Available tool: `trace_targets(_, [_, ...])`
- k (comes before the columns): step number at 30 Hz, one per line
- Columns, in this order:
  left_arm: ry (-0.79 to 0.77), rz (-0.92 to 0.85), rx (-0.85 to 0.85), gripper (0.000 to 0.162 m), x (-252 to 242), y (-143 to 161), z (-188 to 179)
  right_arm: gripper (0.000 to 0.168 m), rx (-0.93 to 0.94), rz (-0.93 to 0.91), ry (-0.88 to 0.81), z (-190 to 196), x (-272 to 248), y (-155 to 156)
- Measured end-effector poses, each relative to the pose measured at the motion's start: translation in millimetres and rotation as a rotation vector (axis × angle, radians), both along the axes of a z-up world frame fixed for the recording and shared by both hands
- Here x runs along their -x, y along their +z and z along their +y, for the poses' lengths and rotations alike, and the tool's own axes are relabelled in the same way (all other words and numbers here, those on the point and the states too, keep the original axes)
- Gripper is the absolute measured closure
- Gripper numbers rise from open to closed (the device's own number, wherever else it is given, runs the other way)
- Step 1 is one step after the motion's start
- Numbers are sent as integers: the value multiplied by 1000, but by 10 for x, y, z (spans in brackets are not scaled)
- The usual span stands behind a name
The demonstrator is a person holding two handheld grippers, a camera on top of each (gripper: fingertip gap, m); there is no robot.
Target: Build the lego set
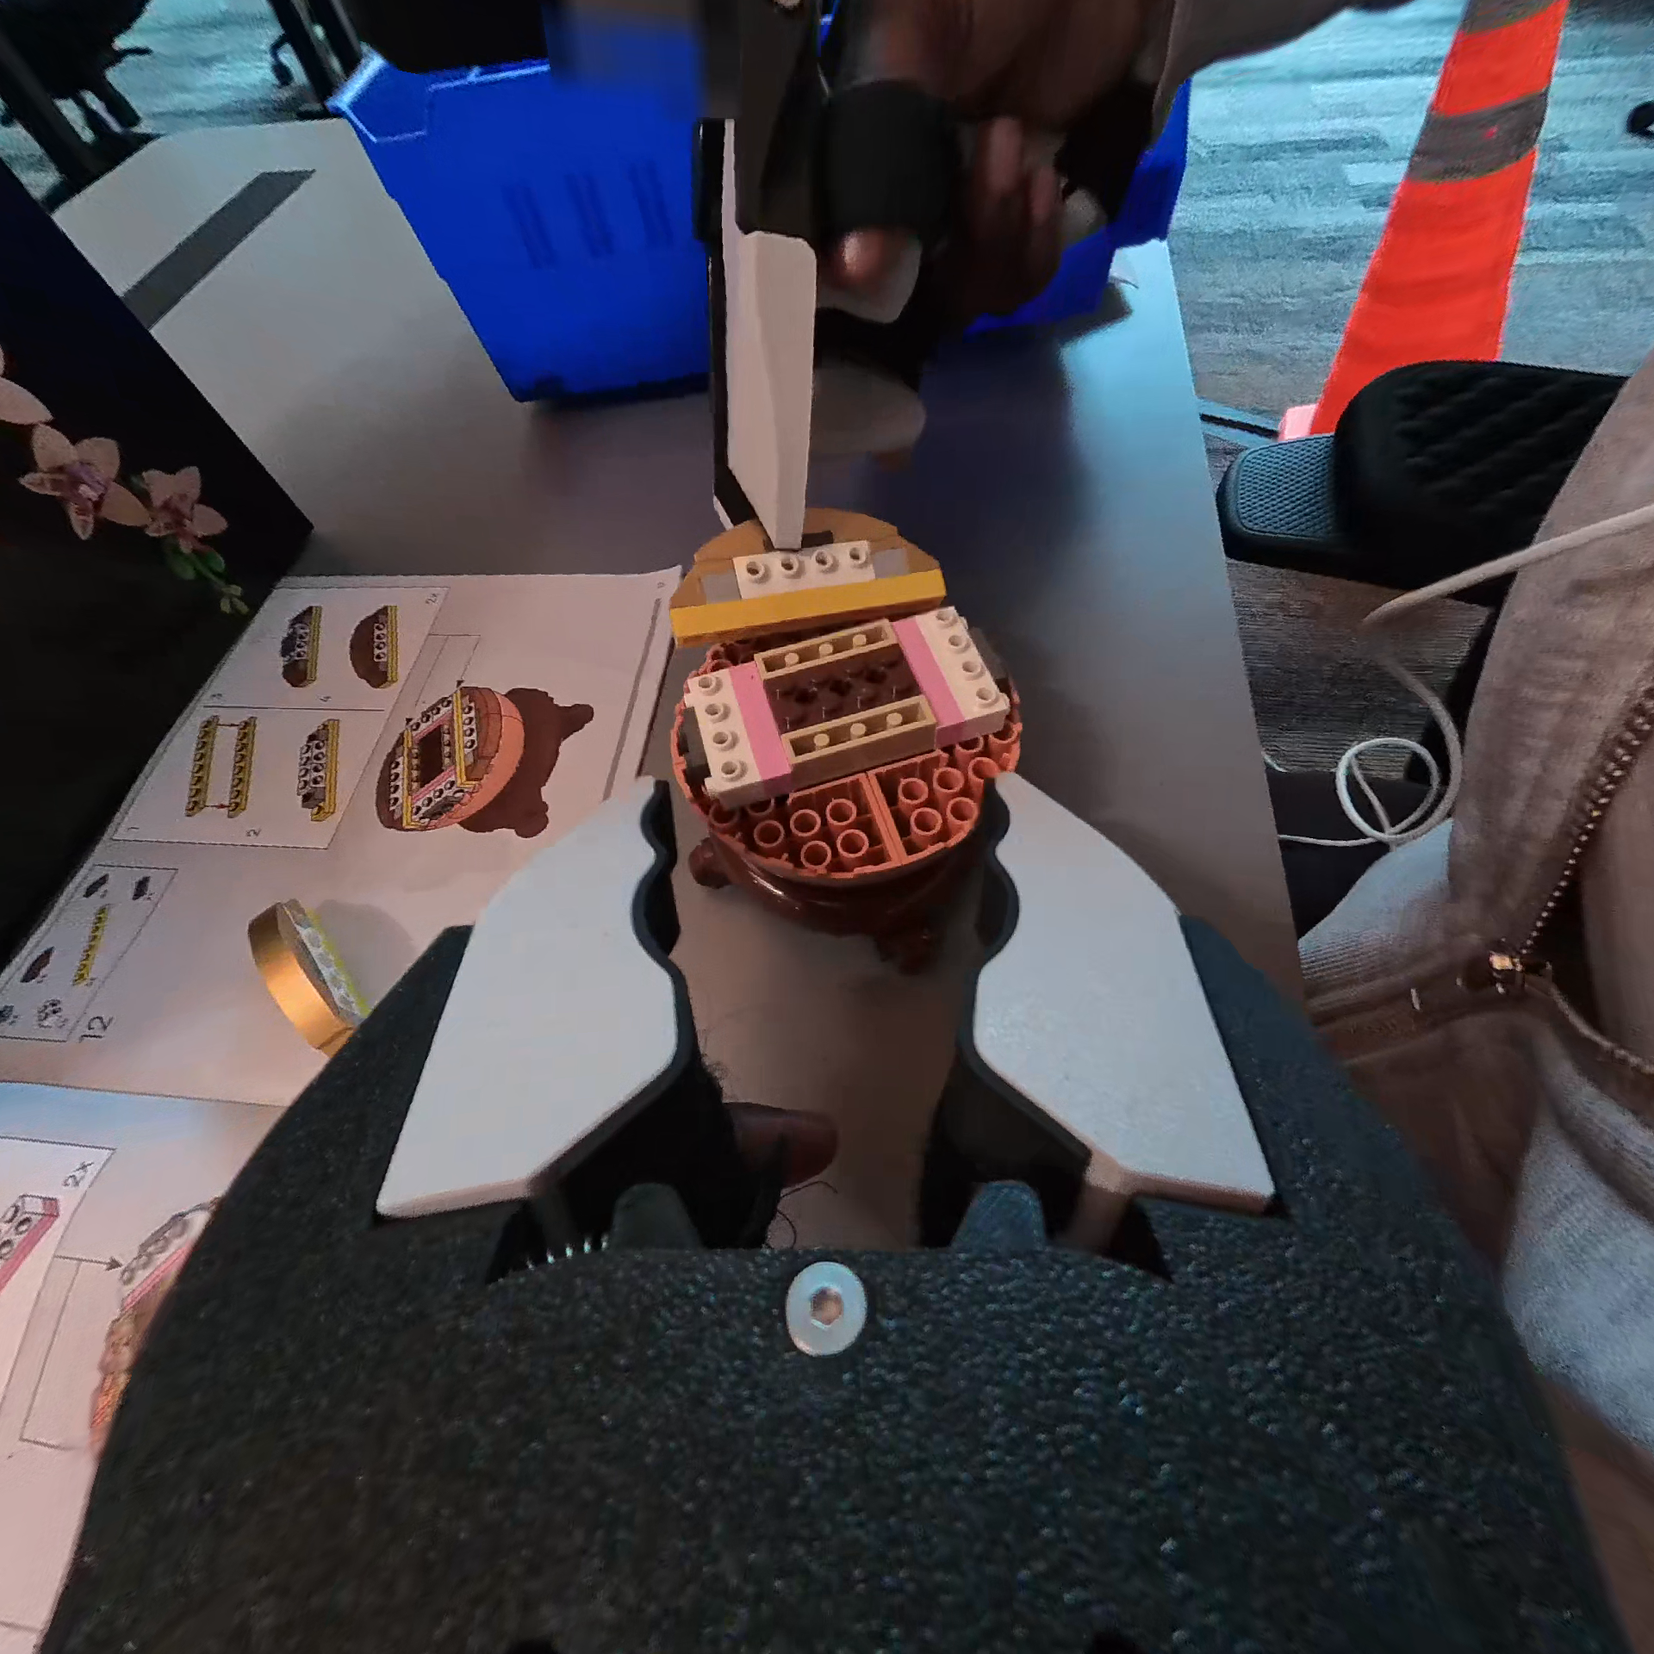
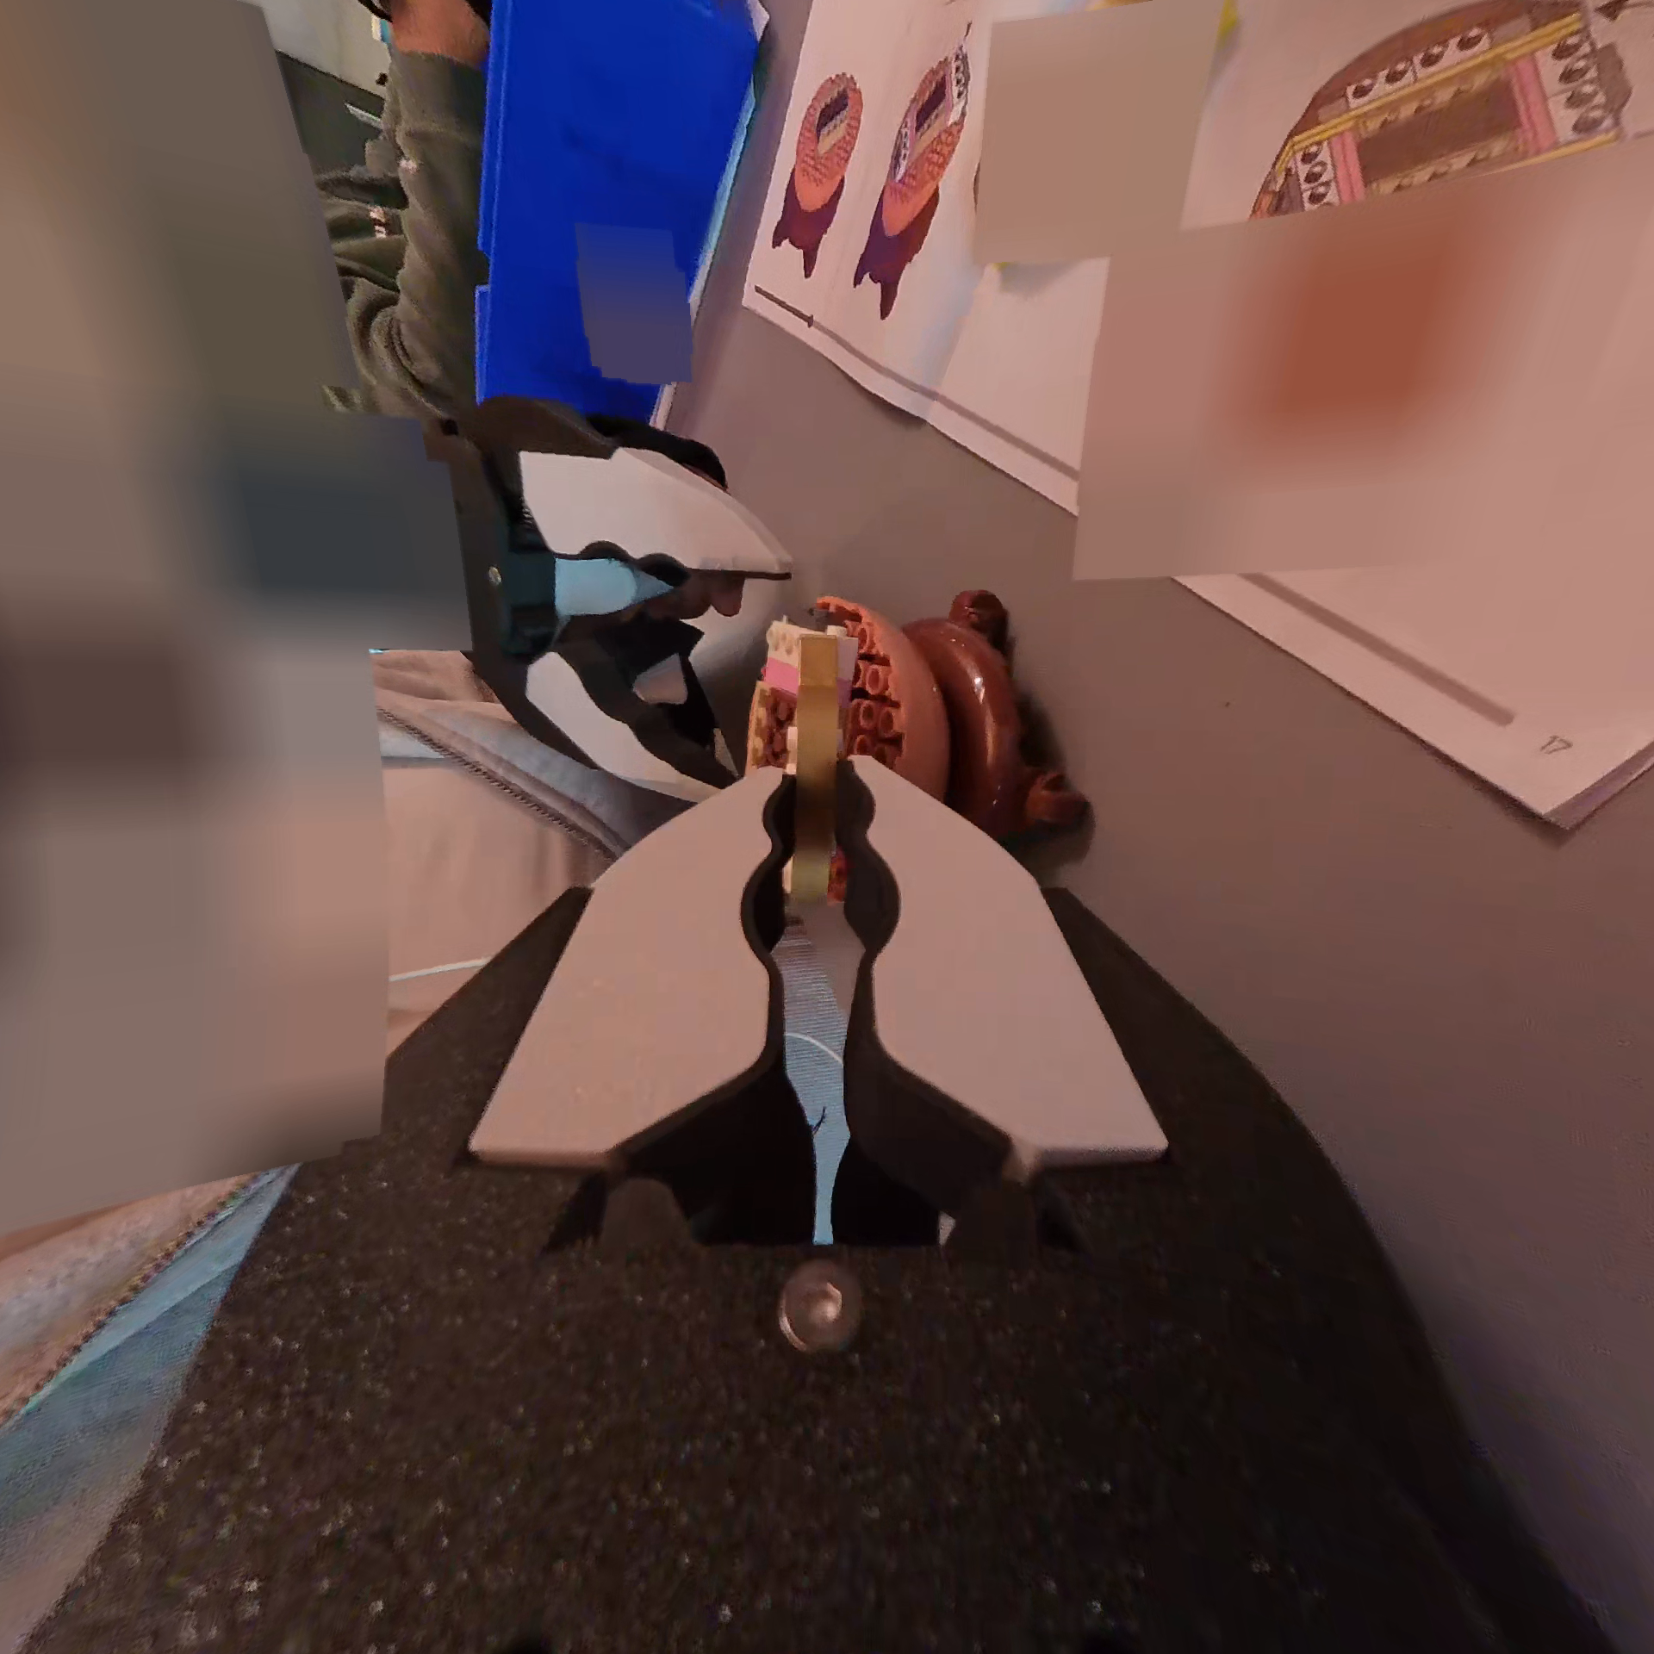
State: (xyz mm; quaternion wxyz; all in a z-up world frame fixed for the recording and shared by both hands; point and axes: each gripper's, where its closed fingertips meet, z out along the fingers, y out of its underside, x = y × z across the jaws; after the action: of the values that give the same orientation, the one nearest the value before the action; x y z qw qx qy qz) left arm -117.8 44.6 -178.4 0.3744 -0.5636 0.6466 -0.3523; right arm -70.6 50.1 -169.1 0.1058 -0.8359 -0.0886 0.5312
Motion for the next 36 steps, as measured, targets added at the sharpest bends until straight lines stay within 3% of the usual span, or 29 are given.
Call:
trace_targets(12, [7, -76, 9, 103, -4, 4, -44, 160, 76, -78, 6, 8, 49, -33])
trace_targets(24, [2, -119, -8, 106, -9, 13, -58, 156, -18, -227, 15, -19, 59, -28])
trace_targets(30, [2, -121, -9, 106, -10, 14, -61, 157, -174, -309, 8, 34, 1, -15])
trace_targets(36, [13, -123, -23, 106, -18, 14, -60, 157, -457, -483, 74, 58, 1, -27])
